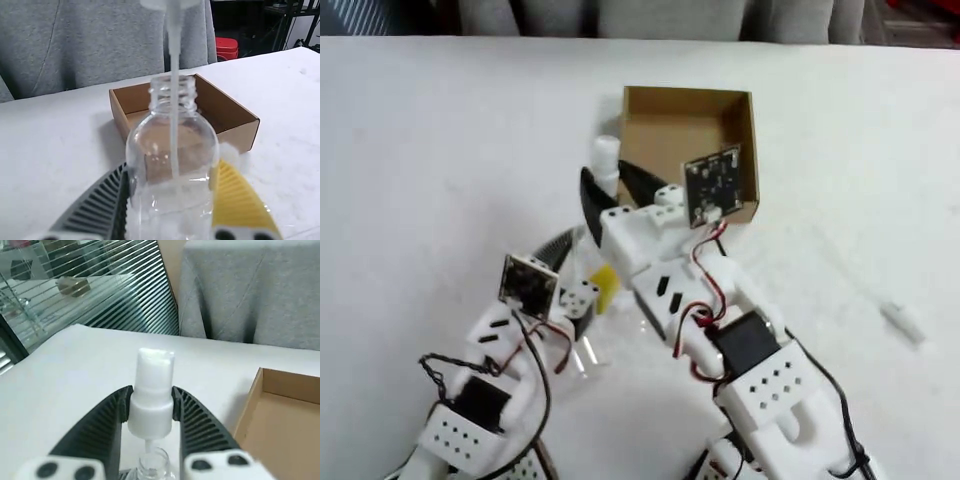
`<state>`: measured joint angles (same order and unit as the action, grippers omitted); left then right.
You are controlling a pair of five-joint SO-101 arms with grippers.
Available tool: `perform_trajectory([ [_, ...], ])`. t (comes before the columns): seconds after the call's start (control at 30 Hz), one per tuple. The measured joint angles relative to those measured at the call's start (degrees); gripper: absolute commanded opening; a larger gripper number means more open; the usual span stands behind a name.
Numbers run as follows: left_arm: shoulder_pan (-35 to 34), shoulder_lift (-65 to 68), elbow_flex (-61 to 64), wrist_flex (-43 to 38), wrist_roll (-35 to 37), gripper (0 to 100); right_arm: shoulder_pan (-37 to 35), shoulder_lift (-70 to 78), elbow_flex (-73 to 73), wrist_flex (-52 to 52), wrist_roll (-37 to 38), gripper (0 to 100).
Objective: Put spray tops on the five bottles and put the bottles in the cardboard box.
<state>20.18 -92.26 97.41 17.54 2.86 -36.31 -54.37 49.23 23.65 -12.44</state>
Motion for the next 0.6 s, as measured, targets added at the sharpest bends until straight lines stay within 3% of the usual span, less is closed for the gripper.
perform_trajectory([
  [0.23, 0.0, 0.0, 0.0, 0.0, 0.0, 2, -1.8, 0.0, 2.5, 0.0, 2.7, 2.3],
  [0.4, -0.1, 0.0, 0.0, 0.0, 0.0, 2, -2.5, 0.0, 2.5, 1.1, 3.1, 13.5],
  [0.6, 0.0, 0.0, 0.0, 0.0, 0.0, 2, -2.8, 0.0, 2.5, 2.9, 3.1, 11.8],
])
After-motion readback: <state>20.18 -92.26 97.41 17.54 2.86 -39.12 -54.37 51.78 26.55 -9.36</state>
